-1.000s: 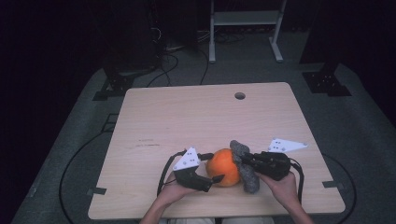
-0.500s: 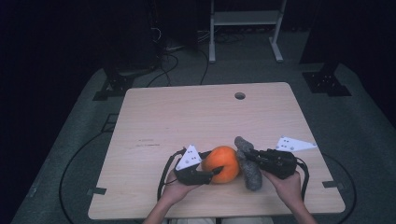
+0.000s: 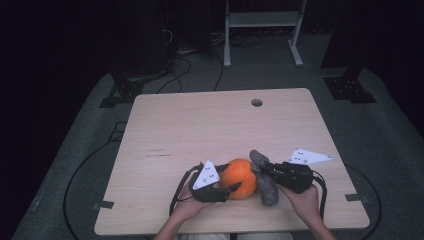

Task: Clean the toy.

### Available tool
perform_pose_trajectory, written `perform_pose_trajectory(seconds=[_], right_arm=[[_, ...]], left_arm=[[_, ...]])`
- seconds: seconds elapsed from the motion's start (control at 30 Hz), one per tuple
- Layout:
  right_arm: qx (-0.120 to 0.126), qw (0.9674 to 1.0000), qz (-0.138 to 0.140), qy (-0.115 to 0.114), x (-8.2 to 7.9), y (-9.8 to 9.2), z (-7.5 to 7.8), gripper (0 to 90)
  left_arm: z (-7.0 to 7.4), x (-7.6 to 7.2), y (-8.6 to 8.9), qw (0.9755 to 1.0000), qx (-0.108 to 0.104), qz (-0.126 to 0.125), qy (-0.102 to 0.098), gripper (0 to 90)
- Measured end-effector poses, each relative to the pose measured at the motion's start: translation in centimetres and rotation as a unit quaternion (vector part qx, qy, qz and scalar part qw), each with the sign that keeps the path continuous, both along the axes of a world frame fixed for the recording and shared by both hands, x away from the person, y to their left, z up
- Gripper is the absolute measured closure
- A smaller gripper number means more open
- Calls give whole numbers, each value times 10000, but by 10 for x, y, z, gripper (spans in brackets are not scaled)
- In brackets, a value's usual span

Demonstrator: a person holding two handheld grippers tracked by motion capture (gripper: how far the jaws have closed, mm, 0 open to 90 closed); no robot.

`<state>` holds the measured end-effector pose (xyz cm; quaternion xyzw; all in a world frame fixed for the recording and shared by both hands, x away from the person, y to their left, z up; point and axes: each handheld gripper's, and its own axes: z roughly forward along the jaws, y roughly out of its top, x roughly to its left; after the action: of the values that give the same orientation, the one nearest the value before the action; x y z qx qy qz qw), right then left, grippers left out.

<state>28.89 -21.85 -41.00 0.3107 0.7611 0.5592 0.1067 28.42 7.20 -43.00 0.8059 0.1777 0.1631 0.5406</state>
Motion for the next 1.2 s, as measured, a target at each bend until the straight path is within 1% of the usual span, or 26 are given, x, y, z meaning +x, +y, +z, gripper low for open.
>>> perform_pose_trajectory(seconds=[0.07, 0.1, 0.17, 0.2, 0.23, 0.27, 0.3, 0.33, 0.37, 0.47, 0.5, 0.53, 0.6, 0.63, 0.67, 0.7, 0.77, 0.8, 0.83, 0.87, 0.93, 1.0, 1.03, 1.1, 1.17, 1.2], right_arm=[[84, 9992, 275, -261, -8, 7, 10, 805], [-23, 9986, 363, -395, -12, 13, 15, 805], [-369, 9966, 358, -646, -16, 24, 17, 806], [-369, 9966, 358, -646, -16, 24, 17, 806], [-444, 9967, 313, -601, -14, 25, 16, 806], [-272, 9984, 316, -389, -7, 20, 11, 807], [-196, 9992, 214, -282, -3, 16, 8, 807], [-314, 9993, 27, -221, 0, 11, 7, 807], [-335, 9992, 10, -226, -1, 9, 7, 807], [-237, 9991, 76, -329, -6, 6, 9, 806], [-199, 9981, 330, -485, -15, 13, 15, 806], [-262, 9971, 411, -579, -17, 17, 16, 806], [-576, 9946, 469, -719, -20, 26, 18, 807], [-611, 9947, 462, -687, -18, 27, 18, 806], [-551, 9959, 471, -542, -15, 24, 17, 807], [-539, 9966, 416, -455, -12, 21, 16, 808], [-600, 9970, 195, -443, -10, 14, 14, 808], [-600, 9970, 195, -443, -10, 14, 14, 808], [-605, 9972, 186, -408, -9, 10, 14, 808], [-556, 9975, 209, -390, -10, 7, 16, 807], [-592, 9963, 361, -507, -15, 10, 17, 807], [-672, 9939, 542, -686, -21, 18, 18, 807], [-631, 9935, 667, -680, -22, 21, 19, 807], [-718, 9926, 662, -718, -21, 24, 20, 808], [-612, 9953, 459, -600, -15, 20, 19, 808], [-510, 9967, 401, -491, -12, 17, 17, 808]], left_arm=[[-1, 2, 0, 9998, -131, 20, 153, 356], [-1, 2, -1, 9998, -136, -24, 170, 360], [-2, 0, 0, 9998, -92, -158, 108, 350], [-2, 0, 0, 9998, -92, -158, 108, 322], [-3, 0, 2, 9994, -150, -290, 151, 322], [-4, 0, 4, 9991, -185, -343, 175, 272], [-5, 0, 4, 9990, -186, -365, 155, 258], [-5, 0, 4, 9992, -141, -355, 116, 258], [-4, 0, 2, 9996, -52, -274, 22, 275], [-3, -1, -1, 9999, -50, -140, 15, 310], [-4, -3, -7, 9999, -55, -140, -29, 317], [-4, -6, -10, 9998, 38, -173, -123, 327], [-4, -9, -11, 9996, 149, -186, -177, 341], [-3, -10, -10, 9995, 160, -239, -96, 339], [-2, -10, -8, 9994, 105, -315, 25, 324], [-1, -12, -6, 9991, 69, -407, 70, 302], [-2, -13, -5, 9988, 84, -483, 14, 295], [-2, -13, -5, 9988, 84, -483, 14, 302], [-3, -14, -8, 9989, 206, -396, -110, 302], [-3, -14, -9, 9989, 255, -340, -198, 353], [-5, -11, -13, 9991, 245, -257, -219, 367], [-7, -11, -12, 9992, 204, -241, -238, 376], [-7, -12, -11, 9992, 205, -234, -236, 388], [-7, -12, -10, 9992, 197, -253, -236, 395], [-5, -10, -7, 9995, 95, -250, -172, 358], [-5, -9, -8, 9997, 64, -160, -164, 302]])
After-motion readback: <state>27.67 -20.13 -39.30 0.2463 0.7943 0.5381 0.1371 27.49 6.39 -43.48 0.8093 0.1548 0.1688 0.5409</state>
